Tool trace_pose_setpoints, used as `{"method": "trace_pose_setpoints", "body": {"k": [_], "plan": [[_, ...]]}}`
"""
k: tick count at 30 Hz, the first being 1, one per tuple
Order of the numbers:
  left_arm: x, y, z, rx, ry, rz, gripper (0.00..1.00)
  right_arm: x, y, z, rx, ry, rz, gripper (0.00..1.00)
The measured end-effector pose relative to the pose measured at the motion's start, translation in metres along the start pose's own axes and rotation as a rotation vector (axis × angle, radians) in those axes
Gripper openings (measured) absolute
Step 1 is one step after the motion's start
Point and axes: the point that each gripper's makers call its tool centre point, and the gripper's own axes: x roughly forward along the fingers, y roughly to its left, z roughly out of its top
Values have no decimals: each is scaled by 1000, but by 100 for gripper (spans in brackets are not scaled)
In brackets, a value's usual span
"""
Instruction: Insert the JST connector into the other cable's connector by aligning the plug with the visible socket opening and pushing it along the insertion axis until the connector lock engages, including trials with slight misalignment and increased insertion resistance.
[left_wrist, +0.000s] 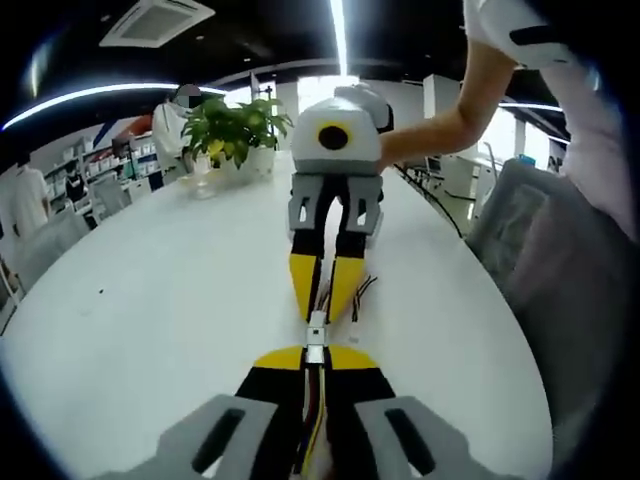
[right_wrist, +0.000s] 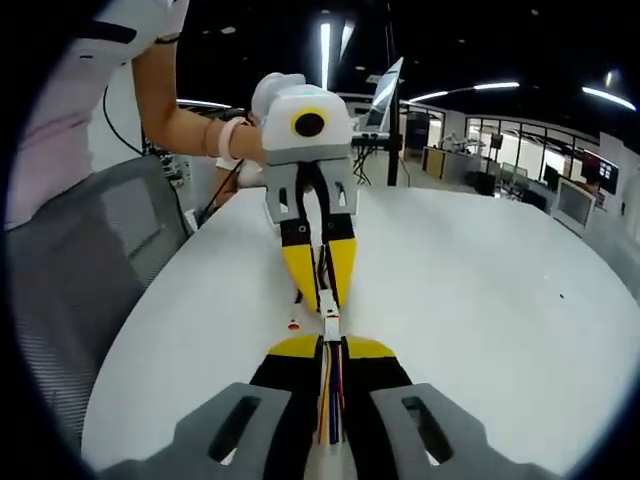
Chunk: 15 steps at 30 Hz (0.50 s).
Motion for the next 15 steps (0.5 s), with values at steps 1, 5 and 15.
{"method": "trace_pose_setpoints", "body": {"k": [1,5,15], "plan": [[0,0,0,1,5,-3,0,0,1,0,-3,2,3,4],[-1,0,0,-4,10,-10,0,0,2,1,-18,8,11,4],[-2,0,1,0,22,-28,0,0,3,3,-66,35,28,4]]}}
